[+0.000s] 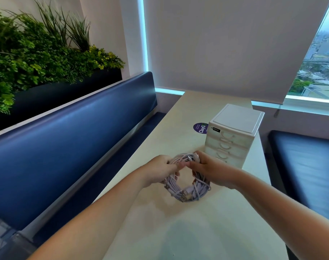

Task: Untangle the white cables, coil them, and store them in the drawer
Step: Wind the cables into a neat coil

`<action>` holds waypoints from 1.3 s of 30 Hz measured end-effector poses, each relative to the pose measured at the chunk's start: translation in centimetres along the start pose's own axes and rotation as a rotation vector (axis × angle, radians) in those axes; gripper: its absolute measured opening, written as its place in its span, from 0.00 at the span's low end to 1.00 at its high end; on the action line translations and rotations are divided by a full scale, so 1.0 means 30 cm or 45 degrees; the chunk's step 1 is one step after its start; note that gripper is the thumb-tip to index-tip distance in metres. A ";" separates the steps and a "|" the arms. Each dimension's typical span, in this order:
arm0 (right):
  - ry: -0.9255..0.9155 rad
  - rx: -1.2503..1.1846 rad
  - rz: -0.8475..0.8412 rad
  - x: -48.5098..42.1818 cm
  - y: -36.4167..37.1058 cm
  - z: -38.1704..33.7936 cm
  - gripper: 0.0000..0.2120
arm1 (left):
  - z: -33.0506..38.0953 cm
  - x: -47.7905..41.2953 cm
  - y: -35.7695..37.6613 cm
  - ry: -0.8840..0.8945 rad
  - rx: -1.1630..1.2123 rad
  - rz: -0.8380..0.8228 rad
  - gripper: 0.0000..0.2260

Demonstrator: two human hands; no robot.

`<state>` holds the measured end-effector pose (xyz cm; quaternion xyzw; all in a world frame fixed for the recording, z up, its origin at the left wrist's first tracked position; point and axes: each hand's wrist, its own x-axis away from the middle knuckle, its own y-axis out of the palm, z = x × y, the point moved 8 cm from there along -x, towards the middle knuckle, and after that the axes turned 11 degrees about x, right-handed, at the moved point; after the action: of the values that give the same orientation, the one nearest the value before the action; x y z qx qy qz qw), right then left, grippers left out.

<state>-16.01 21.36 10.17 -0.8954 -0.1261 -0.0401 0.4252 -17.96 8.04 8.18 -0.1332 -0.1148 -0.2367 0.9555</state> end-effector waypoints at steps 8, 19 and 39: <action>-0.081 0.279 -0.266 0.015 0.030 -0.058 0.24 | 0.052 0.021 0.066 0.149 -0.765 -0.100 0.22; -0.201 -0.234 0.038 0.030 0.006 -0.038 0.17 | 0.031 0.000 0.033 0.229 -0.425 0.101 0.11; -0.316 0.162 -0.015 0.025 0.003 -0.039 0.24 | -0.050 0.018 0.074 -0.255 0.433 -0.108 0.19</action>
<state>-15.21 20.53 10.98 -0.8639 -0.1852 0.0766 0.4620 -16.18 9.23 6.48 0.0122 -0.2532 -0.2396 0.9372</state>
